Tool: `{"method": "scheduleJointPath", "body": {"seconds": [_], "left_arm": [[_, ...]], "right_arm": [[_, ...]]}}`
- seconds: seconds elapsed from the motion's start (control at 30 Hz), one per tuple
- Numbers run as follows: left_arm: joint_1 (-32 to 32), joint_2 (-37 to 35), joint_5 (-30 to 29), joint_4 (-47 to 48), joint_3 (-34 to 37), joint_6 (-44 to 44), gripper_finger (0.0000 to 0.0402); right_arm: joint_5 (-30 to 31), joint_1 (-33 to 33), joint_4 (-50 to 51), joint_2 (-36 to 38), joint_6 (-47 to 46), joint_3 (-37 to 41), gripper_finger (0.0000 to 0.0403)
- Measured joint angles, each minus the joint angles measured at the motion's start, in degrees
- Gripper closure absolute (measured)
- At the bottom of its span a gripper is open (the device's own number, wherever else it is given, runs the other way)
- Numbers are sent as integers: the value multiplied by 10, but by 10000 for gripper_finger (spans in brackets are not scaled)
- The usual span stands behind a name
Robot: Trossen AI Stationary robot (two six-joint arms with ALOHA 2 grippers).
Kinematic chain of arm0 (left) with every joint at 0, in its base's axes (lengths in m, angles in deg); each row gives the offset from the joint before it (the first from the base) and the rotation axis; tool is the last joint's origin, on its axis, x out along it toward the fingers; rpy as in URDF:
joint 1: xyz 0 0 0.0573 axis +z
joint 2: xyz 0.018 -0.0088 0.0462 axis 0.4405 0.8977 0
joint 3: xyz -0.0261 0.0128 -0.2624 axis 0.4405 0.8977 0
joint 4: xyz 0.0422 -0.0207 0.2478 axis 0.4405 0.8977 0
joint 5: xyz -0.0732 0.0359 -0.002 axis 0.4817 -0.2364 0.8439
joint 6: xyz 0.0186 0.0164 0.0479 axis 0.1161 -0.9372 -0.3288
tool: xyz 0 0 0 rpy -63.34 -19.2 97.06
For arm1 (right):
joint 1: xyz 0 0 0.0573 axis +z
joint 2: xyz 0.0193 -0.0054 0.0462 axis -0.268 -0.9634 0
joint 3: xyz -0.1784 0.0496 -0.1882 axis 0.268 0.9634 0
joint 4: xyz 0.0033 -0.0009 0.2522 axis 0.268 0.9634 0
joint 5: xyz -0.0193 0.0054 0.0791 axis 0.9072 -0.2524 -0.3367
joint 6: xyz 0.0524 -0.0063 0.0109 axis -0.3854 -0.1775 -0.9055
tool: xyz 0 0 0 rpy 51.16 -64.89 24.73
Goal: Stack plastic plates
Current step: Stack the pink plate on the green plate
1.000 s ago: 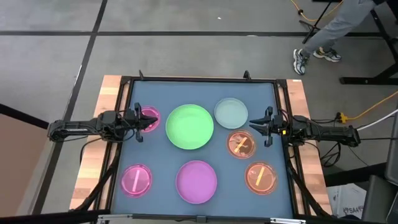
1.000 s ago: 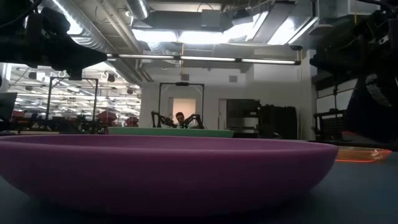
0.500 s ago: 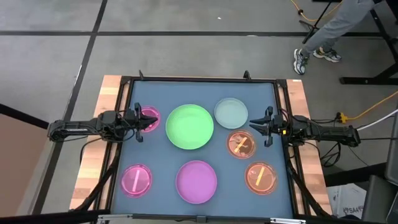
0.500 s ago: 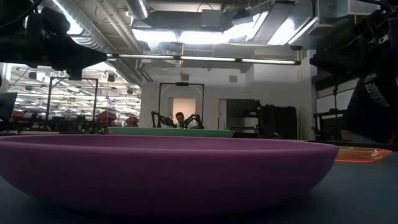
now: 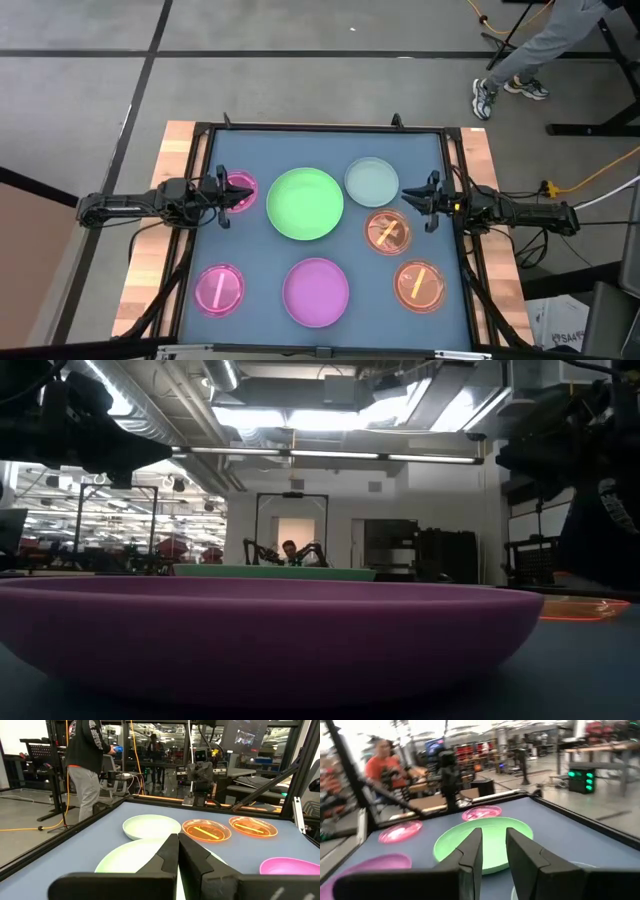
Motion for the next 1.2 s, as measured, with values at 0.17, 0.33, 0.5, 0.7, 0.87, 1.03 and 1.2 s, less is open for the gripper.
{"method": "scheduleJointPath", "body": {"seconds": [0.17,0.33,0.5,0.7,0.87,1.03,1.2], "left_arm": [[0,0,0,0,0,0,401],[0,0,0,0,0,0,401],[0,0,0,0,0,0,401],[0,0,0,0,0,0,401],[0,0,0,0,0,0,401],[0,0,0,0,0,20,401],[0,0,4,-23,0,116,401]], "right_arm": [[24,0,-2,0,-52,0,299],[59,0,-5,0,-103,0,237],[68,0,-27,0,-117,0,192],[68,0,-76,0,-115,0,181],[68,0,-78,0,-115,0,181],[68,0,-77,0,-113,0,180],[73,0,-67,0,-112,0,180]]}}
